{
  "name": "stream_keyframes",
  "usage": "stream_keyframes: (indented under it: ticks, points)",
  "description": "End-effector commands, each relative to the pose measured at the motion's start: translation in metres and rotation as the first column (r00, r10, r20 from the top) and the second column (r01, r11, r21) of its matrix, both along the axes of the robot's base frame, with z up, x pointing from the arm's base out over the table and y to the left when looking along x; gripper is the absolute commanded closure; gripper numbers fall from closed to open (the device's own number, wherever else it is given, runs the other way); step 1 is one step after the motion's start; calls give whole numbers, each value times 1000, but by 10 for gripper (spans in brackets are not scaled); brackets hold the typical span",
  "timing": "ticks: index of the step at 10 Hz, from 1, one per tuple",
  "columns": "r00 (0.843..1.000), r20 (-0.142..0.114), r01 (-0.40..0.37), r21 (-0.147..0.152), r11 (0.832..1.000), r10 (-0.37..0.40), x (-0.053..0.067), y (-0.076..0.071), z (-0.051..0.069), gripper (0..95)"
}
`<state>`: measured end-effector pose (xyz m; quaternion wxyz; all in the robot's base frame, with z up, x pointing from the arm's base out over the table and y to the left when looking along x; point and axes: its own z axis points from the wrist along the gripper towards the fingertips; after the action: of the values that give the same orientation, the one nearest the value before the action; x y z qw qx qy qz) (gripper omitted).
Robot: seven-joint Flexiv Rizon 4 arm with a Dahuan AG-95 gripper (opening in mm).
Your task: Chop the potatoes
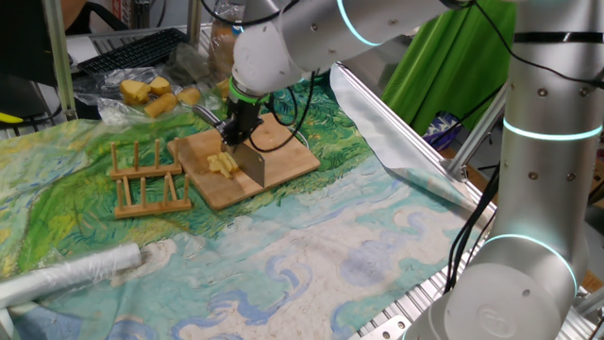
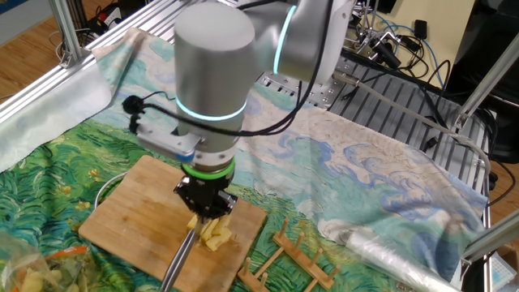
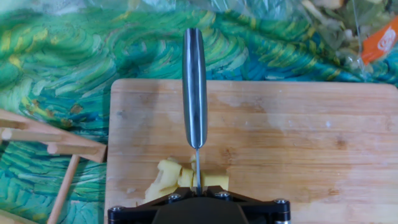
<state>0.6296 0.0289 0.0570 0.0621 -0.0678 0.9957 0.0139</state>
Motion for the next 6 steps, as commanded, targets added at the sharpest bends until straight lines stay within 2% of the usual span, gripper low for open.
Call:
stream_keyframes:
  ticks: [1,4,6]
  points:
    - [999,37,4,3,1000,-4,-7,1,-7,950]
    - [997,76,10,-1,1000,-10,-6,4,-18,950]
    - [996,83,19,3,1000,-19,-6,4,-20,950]
